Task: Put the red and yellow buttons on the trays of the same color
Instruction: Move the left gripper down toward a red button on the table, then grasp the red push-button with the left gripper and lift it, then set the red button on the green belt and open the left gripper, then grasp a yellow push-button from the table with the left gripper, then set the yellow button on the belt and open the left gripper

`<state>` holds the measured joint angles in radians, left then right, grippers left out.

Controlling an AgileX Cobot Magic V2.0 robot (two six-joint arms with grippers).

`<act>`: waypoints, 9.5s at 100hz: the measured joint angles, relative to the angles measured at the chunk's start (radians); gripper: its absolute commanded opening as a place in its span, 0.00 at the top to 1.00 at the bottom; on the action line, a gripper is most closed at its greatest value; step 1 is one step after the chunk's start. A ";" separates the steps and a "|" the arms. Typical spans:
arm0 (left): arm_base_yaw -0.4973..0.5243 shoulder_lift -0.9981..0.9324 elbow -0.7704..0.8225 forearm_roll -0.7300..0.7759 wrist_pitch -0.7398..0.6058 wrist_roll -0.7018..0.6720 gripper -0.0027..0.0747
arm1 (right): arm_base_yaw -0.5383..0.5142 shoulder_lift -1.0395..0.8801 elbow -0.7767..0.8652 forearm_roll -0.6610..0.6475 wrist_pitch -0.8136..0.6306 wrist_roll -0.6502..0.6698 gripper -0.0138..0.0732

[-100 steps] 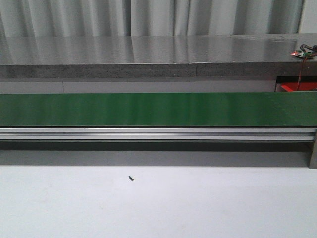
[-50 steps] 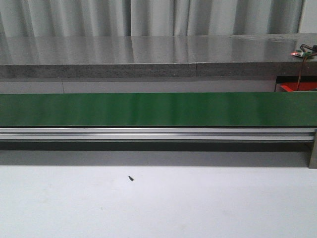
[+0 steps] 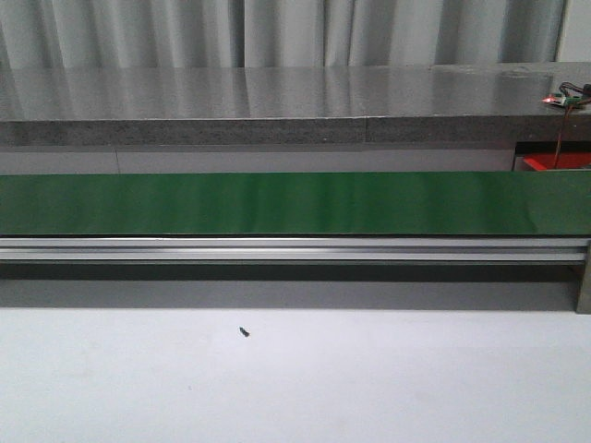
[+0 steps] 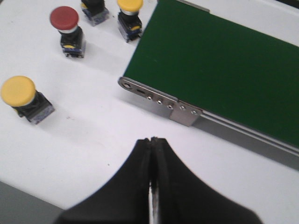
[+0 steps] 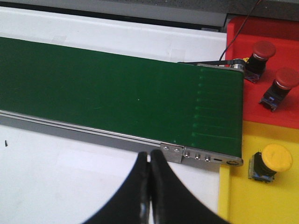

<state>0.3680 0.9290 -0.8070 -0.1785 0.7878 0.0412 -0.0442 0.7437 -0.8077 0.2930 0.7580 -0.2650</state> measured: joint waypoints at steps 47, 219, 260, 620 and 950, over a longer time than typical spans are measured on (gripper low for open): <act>0.102 0.299 -0.254 0.021 0.006 0.051 0.07 | 0.000 0.000 0.000 0.000 0.000 0.000 0.92; 0.158 1.155 -0.799 0.113 0.014 0.053 0.17 | 0.000 0.000 0.000 0.000 0.000 0.000 0.92; 0.158 1.159 -0.799 0.116 -0.006 0.053 0.61 | 0.000 0.000 0.000 0.002 0.000 0.000 0.92; 0.087 1.059 -0.895 0.023 0.056 -0.087 0.24 | 0.000 0.000 0.000 0.002 0.000 0.000 0.92; -0.156 0.889 -0.675 -0.048 0.169 0.088 0.24 | 0.000 0.000 0.000 0.002 0.000 0.000 0.92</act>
<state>0.2125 1.8176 -1.4823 -0.2263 0.9572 0.1296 -0.0442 0.7437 -0.8077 0.2945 0.7580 -0.2650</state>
